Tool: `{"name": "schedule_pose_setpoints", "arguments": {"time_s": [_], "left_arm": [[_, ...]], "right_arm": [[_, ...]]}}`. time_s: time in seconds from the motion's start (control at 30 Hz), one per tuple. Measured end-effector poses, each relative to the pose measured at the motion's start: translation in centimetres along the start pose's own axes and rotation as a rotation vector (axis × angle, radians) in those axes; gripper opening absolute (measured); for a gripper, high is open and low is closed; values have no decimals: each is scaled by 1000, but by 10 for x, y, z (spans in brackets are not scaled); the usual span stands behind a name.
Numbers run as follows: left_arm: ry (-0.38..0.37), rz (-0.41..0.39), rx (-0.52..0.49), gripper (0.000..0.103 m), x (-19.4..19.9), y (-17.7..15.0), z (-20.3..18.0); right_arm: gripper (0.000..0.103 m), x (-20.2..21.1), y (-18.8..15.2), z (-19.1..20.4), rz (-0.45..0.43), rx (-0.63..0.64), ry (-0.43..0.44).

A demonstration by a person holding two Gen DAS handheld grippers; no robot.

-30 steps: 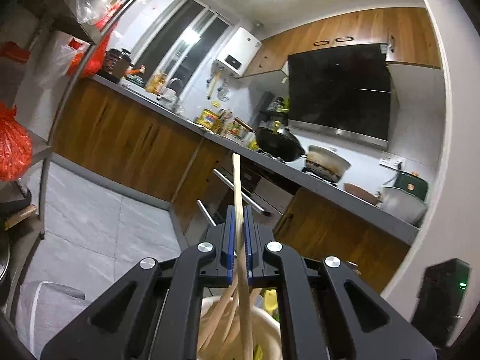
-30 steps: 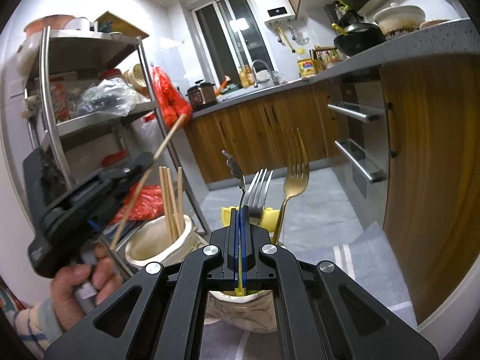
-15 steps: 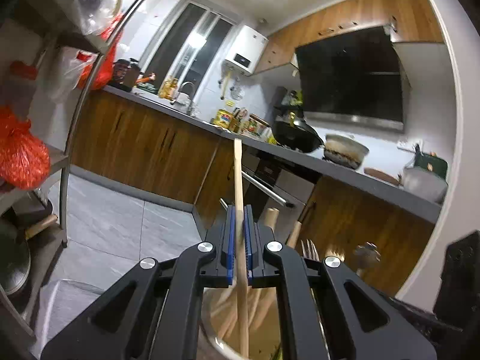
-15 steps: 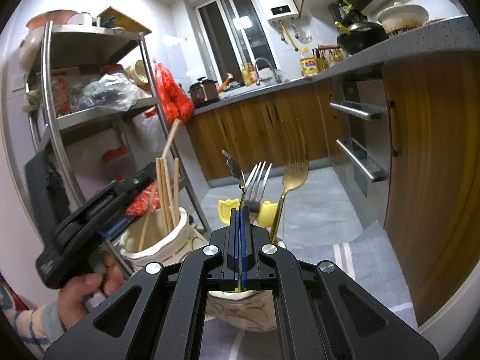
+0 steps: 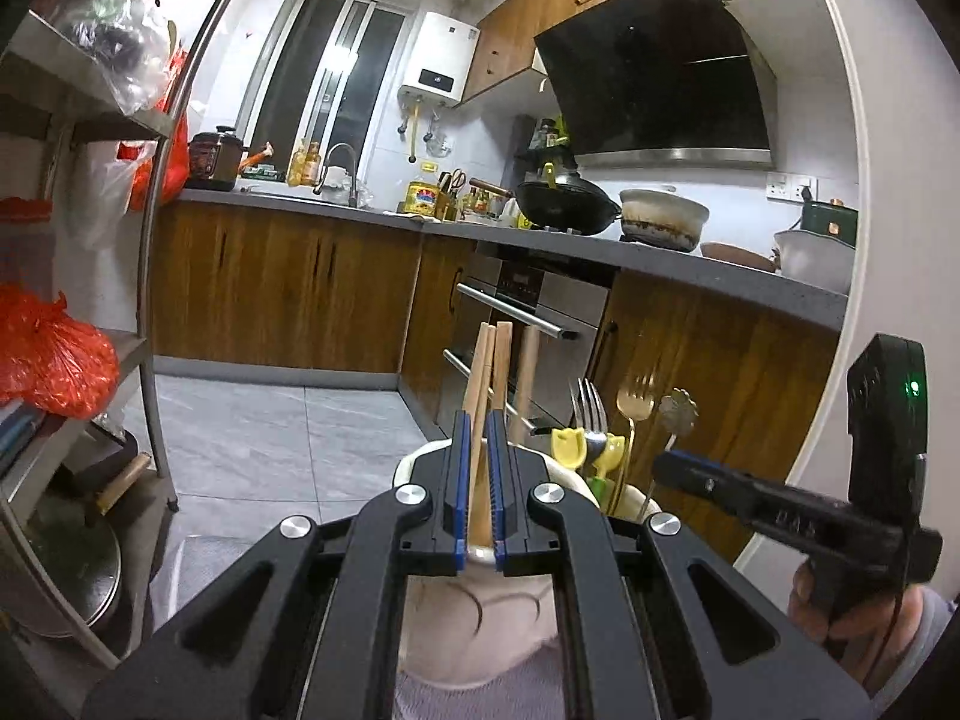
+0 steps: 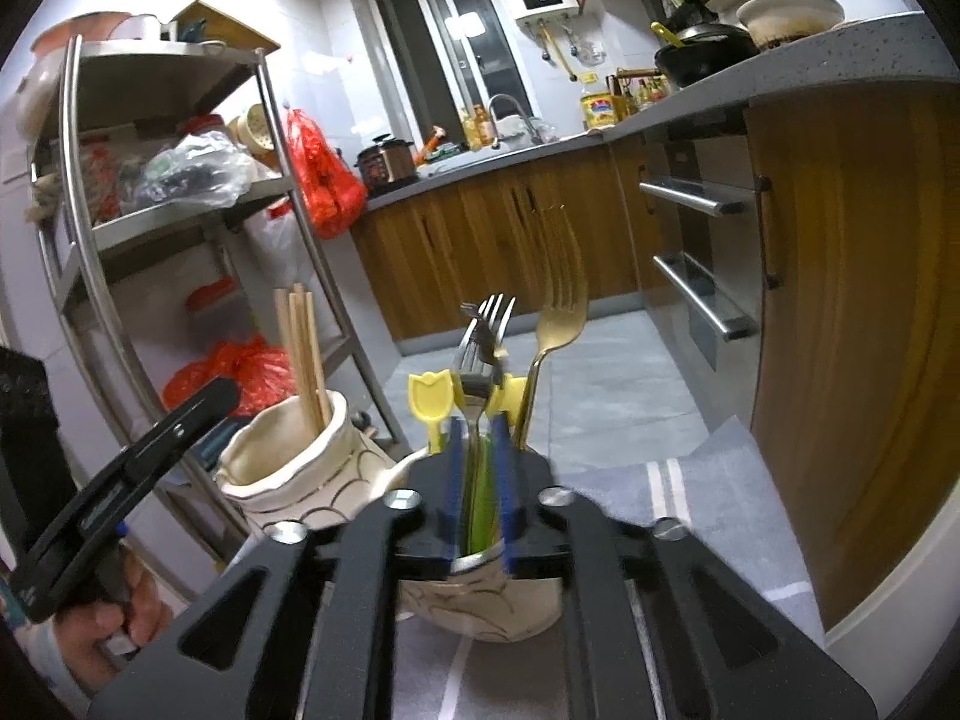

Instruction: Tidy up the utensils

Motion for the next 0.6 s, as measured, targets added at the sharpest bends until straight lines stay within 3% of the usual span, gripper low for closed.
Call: {"name": "schedule_pose_setpoints", "arguments": {"time_s": [0.27, 0.43, 0.53, 0.6], "left_arm": [[5, 54, -38, 5, 28, -13, -8], [8, 113, -64, 5, 40, -33, -11], [20, 128, -104, 6, 44, -43, -16], [34, 142, -126, 14, 43, -48, -17]], "right_arm": [[27, 29, -12, -7, 2, 11, -51], [28, 40, -27, -3, 14, 81, -92], [34, 43, -32, 0, 16, 116, -106], [39, 45, -35, 2, 15, 150, -124]]}}
Point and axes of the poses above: each gripper's, at about its wrist camera, not at the fingertips, and x roughly against the way its jaws point, z to its left, y to its top, the point moved 9 cm from there along -x, roughly the way its jaws point, and after that the axes turned 11 degrees about x, right-handed, at the moved point
